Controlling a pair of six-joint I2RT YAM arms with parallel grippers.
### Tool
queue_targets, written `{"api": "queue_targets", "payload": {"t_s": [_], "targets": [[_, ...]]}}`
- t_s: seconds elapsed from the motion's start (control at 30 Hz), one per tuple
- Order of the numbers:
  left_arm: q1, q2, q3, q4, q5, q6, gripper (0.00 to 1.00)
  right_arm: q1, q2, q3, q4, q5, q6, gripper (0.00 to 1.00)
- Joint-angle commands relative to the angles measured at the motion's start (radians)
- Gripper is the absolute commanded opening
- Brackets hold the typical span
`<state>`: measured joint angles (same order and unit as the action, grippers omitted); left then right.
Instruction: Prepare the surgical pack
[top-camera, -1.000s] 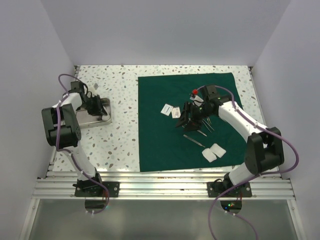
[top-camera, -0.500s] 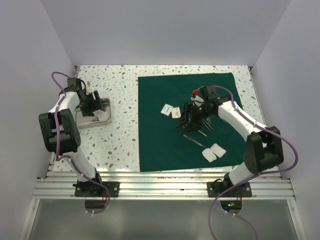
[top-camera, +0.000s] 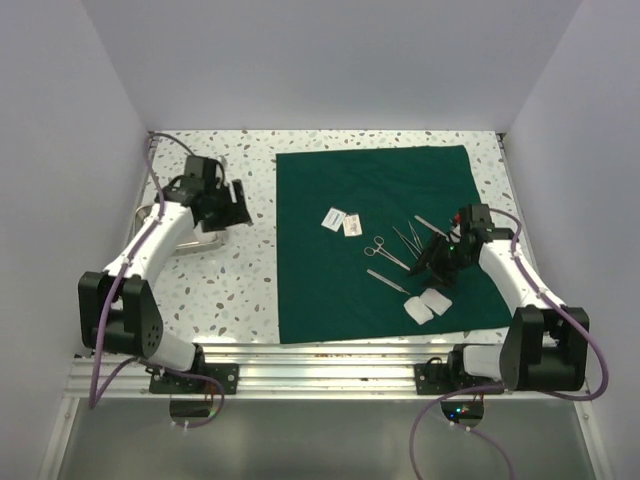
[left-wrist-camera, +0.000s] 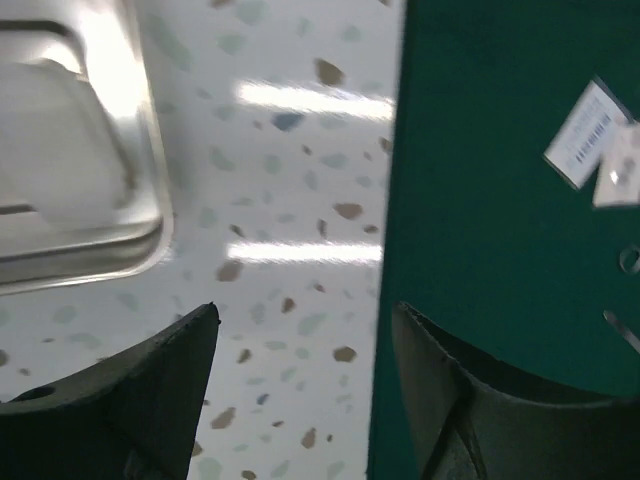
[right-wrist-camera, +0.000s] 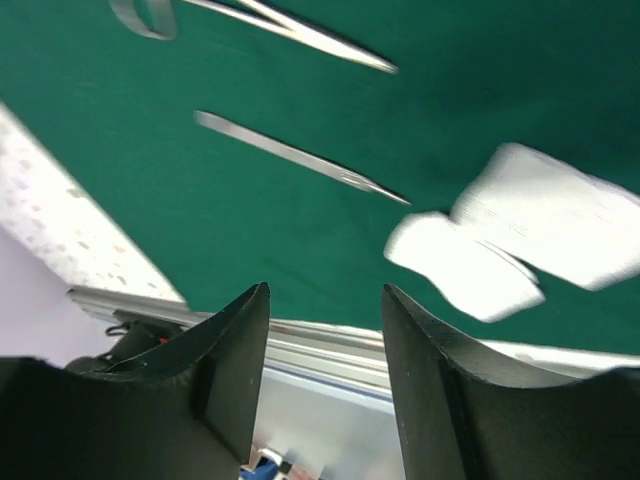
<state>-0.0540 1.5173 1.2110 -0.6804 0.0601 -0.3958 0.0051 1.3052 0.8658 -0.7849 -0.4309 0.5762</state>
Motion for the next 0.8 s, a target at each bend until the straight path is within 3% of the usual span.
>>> {"api": "queue_targets", "payload": {"t_s": [0.0,0.2,0.4,0.77], "targets": [[-0.133,-0.089,-0.094,0.041,0.131,-0.086,0.73,-0.062,-0.057,-0.066,-0.071,0.125,-0.073,0.52],[-0.253,-0.180,-0.130,0.028,0.222,-0.081,0.71,-0.145,-0.081,-0.117,-0.119,0.251,-0.063,0.47],[-0.265,-0.212,-0.137,0.025,0.282,-0.055,0.70,-0.232,-0.037,-0.198,-0.063,0.227,0.020,0.47],[-0.268,-0.184,-0.120,0.012,0.297,-0.029,0.69,-0.257,-0.049,-0.221,-0.013,0.294,0.033,0.44]]}}
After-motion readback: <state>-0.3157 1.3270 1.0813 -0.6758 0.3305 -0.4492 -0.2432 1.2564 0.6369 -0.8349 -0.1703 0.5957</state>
